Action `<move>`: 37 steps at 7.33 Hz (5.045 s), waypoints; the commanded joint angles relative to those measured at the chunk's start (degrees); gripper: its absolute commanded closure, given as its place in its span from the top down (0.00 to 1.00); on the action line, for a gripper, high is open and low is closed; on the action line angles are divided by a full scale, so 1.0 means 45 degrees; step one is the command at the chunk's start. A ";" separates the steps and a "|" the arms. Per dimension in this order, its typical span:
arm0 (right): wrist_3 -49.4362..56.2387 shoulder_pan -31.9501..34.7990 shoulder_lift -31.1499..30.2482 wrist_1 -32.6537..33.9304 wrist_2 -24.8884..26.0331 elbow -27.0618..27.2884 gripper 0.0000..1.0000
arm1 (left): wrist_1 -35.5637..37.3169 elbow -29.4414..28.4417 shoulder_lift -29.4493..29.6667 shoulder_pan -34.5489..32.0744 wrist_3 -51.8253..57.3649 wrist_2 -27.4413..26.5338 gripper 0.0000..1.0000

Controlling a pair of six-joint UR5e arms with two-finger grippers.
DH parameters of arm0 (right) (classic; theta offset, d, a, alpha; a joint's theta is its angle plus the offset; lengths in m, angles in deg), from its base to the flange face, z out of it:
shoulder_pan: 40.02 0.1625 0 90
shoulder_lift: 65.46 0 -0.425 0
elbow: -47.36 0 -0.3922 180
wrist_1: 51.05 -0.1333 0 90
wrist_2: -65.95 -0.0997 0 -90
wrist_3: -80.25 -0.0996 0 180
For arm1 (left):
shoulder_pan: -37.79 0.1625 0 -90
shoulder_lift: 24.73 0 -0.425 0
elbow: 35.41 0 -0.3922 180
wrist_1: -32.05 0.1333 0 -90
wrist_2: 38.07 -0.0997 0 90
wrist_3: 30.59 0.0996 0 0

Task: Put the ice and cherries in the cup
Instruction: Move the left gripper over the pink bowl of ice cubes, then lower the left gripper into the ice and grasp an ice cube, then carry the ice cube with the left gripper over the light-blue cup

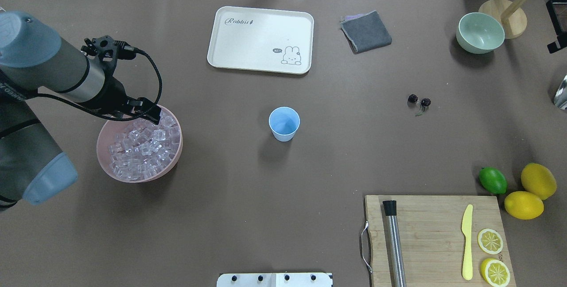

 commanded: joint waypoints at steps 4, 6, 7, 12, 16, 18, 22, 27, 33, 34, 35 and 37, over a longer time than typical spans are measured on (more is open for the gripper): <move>0.0017 0.0019 -0.0209 -0.0020 -0.0116 0.0000 0.99 | -0.0427 -0.0400 -0.0304 0.0841 -0.0843 -0.0718 0.97; 0.0017 0.0058 -0.0385 -0.0020 -0.0116 0.0214 0.99 | -0.0426 -0.0614 -0.0129 0.1234 -0.1331 -0.1304 0.97; 0.0017 0.0058 -0.0405 -0.0020 -0.0096 0.0138 0.99 | -0.0426 -0.0751 -0.0089 0.1234 -0.1351 -0.1324 0.97; -0.0022 0.0058 -0.0443 -0.0001 -0.0193 0.0195 0.99 | -0.0485 -0.0927 -0.0128 0.1273 -0.1332 -0.1363 0.87; -0.0023 0.0058 -0.0776 -0.0001 -0.0233 0.0547 0.99 | -0.1168 -0.1084 -0.0225 0.1468 -0.1352 -0.1363 0.69; -0.0042 0.0058 -0.0776 -0.0001 -0.0233 0.0528 0.99 | -0.1266 -0.1045 -0.0187 0.1488 -0.1351 -0.1363 0.29; -0.0042 0.0058 -0.0776 -0.0001 -0.0233 0.0528 0.99 | -0.1247 -0.0657 -0.0283 0.1489 -0.1351 -0.1344 0.00; -0.0022 0.0058 -0.0698 -0.0001 -0.0213 0.0489 0.99 | 0.0211 -0.0727 0.2516 -0.0503 -0.1253 0.0648 0.00; -0.0393 0.0039 -0.0366 -0.0001 -0.0193 0.0469 0.99 | -0.1207 -0.6337 0.8095 0.1837 -0.4163 -0.1850 0.00; -0.0393 0.0039 -0.0366 -0.0001 -0.0193 0.0450 0.99 | -0.1285 -0.6396 0.8095 0.2033 -0.4222 -0.2122 0.00; -0.0567 0.0039 -0.0308 -0.0001 -0.0213 0.0565 0.99 | -0.1266 -0.6397 0.8056 0.2267 -0.4222 -0.2125 0.00; -0.0706 0.0039 -0.0229 -0.0001 -0.0194 0.0431 0.99 | -0.1286 -0.6397 0.8017 0.2640 -0.4203 -0.2631 0.00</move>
